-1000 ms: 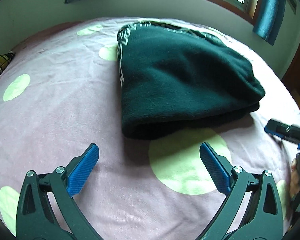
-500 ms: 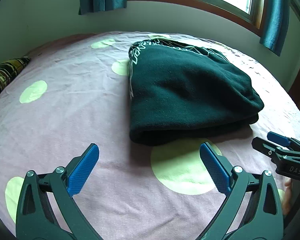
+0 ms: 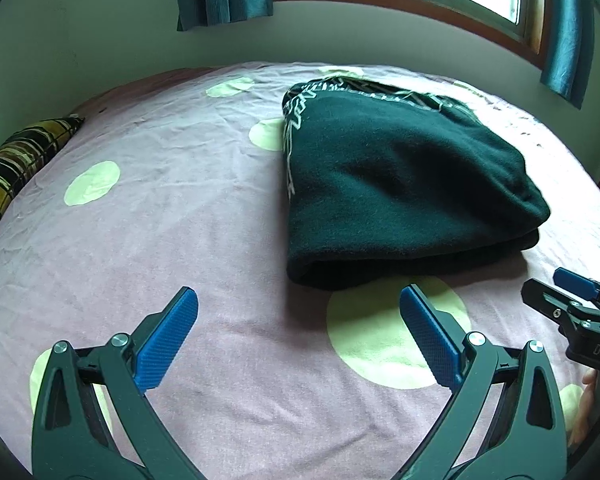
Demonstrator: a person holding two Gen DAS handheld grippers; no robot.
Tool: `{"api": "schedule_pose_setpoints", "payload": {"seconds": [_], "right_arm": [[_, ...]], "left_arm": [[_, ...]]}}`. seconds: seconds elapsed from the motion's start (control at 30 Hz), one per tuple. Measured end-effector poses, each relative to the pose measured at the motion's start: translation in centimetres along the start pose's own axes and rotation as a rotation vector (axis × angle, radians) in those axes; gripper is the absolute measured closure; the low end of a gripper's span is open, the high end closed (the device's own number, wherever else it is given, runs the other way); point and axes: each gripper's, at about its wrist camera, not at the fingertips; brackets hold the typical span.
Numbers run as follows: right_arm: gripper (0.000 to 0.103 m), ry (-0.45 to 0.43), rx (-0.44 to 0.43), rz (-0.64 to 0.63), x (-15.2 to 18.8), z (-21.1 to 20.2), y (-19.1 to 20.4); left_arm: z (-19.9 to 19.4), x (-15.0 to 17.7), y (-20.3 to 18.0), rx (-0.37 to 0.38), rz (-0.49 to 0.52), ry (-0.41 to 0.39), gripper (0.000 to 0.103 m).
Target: Fold small clothes
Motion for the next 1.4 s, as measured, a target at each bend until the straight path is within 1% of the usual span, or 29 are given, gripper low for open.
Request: {"api": "schedule_pose_setpoints", "payload": {"seconds": [0.07, 0.13, 0.23, 0.4, 0.6, 0.8, 1.0, 1.33, 1.4], "right_arm": [[0.017, 0.004, -0.001, -0.003, 0.1, 0.0, 0.1], [0.017, 0.007, -0.002, -0.004, 0.2, 0.0, 0.1], [0.017, 0.013, -0.009, -0.004, 0.3, 0.1, 0.2], [0.017, 0.013, -0.011, 0.000, 0.3, 0.0, 0.1], [0.017, 0.010, -0.009, 0.000, 0.3, -0.1, 0.0], [0.017, 0.013, -0.001, -0.005, 0.3, -0.1, 0.2], [0.017, 0.010, -0.004, 0.000, 0.3, -0.1, 0.1], [0.017, 0.021, -0.005, 0.000, 0.5, 0.2, 0.2], [0.017, 0.024, -0.003, 0.000, 0.6, 0.3, 0.3]], "left_arm": [[0.1, -0.1, -0.2, -0.029, 0.007, 0.015, 0.002], [0.0, -0.1, -0.4, -0.041, 0.022, 0.013, 0.002], [-0.4, 0.0, -0.6, -0.026, 0.027, -0.008, 0.002], [-0.8, -0.1, -0.7, 0.017, 0.011, -0.017, 0.002], [-1.1, -0.2, -0.7, 0.014, 0.008, -0.030, 0.002], [-1.0, -0.1, -0.9, 0.005, 0.019, -0.025, 0.002], [-1.5, -0.2, -1.3, -0.004, 0.047, -0.055, 0.002], [-1.2, -0.2, -1.2, 0.002, 0.046, -0.036, 0.002], [-1.2, -0.2, -1.3, -0.008, 0.047, -0.037, 0.002]]}}
Point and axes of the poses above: each gripper's, at about its wrist camera, not at the fingertips, and z roughly the way its jaws point, y to its left, x to its underside, and after that the axes turned 9 degrees about x, right-handed
